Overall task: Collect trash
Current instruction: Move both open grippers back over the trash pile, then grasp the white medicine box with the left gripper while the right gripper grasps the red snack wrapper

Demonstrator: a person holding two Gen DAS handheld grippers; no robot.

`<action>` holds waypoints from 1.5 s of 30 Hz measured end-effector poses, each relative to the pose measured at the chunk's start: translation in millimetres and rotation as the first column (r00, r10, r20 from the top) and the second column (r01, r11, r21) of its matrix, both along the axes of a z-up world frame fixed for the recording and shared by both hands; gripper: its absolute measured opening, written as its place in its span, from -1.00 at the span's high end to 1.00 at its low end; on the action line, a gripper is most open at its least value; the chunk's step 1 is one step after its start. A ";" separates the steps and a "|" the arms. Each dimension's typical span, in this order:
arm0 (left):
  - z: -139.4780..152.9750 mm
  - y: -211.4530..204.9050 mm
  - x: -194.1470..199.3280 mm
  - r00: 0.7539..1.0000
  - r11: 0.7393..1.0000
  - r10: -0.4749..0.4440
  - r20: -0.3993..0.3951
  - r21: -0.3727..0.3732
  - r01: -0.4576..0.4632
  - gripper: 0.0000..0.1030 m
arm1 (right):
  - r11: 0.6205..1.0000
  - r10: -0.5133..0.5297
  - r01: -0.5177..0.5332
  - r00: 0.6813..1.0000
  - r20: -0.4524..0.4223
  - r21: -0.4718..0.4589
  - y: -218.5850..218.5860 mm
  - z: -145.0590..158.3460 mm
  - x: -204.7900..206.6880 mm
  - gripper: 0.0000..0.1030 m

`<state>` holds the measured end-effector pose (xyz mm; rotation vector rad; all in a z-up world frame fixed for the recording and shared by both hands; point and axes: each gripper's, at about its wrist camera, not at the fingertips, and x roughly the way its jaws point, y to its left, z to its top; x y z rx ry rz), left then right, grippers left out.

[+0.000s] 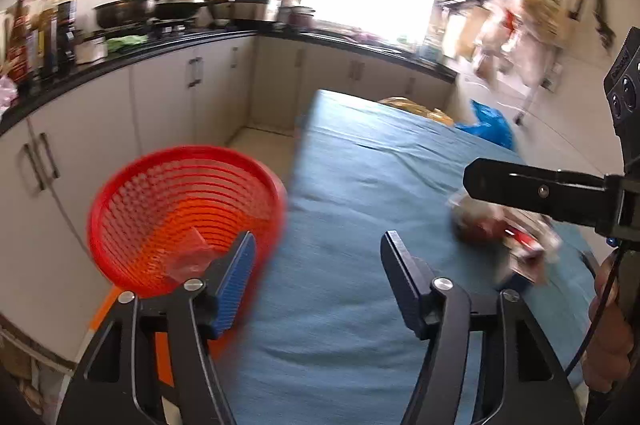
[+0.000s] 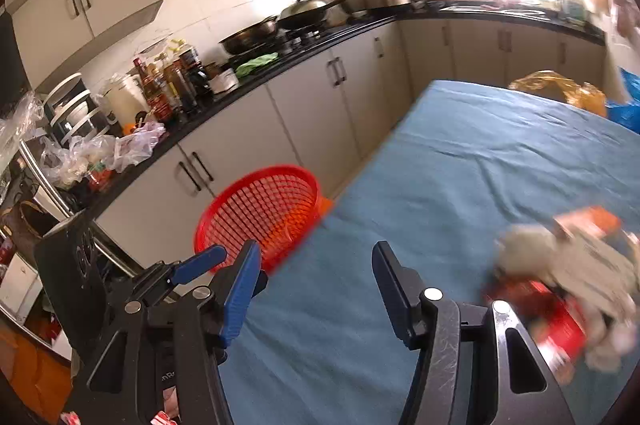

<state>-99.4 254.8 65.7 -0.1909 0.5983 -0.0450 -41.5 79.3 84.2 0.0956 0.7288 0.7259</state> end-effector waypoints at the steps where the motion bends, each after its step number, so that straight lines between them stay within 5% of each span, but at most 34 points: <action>1: -2.7 -12.0 -1.4 1.000 1.000 -0.017 0.002 -0.001 0.017 -0.28 | 1.000 -0.015 0.015 1.000 0.000 0.010 -17.2 -3.1 -6.4 -0.21; 9: -26.4 -90.3 -2.0 0.984 0.987 -0.160 -0.081 0.016 0.162 -0.29 | 0.973 -0.225 0.224 0.974 0.016 0.053 -142.0 -24.1 -37.9 -0.23; 18: -23.0 -149.9 3.9 0.952 0.959 -0.280 -0.123 0.002 0.283 -0.33 | 0.885 -0.456 0.460 0.888 -0.069 0.077 -248.4 -64.1 -36.4 -0.24; 28: -32.9 -203.8 40.6 0.930 0.924 -0.307 -0.200 0.169 0.342 -0.38 | 0.888 -0.433 0.444 0.895 -0.108 0.121 -260.3 -82.5 -28.4 -0.24; 29: -34.1 -208.0 44.7 0.928 0.921 -0.309 -0.210 0.177 0.347 -0.32 | 0.889 -0.427 0.439 0.897 -0.111 0.127 -260.1 -83.4 -28.0 -0.24; 30: -35.1 -212.7 49.5 0.924 0.917 -0.313 -0.221 0.183 0.355 -0.05 | 0.891 -0.423 0.435 0.899 -0.113 0.131 -259.5 -84.6 -28.0 -0.24; 31: -36.1 -217.0 54.7 0.918 0.913 -0.322 -0.233 0.180 0.366 0.16 | 0.894 -0.414 0.427 0.903 -0.111 0.136 -258.4 -84.6 -27.5 -0.24; 45: -46.4 -229.9 79.6 0.897 0.916 -0.342 -0.281 0.112 0.384 0.36 | 0.899 -0.399 0.415 0.908 -0.128 0.137 -256.2 -89.9 -27.4 -0.24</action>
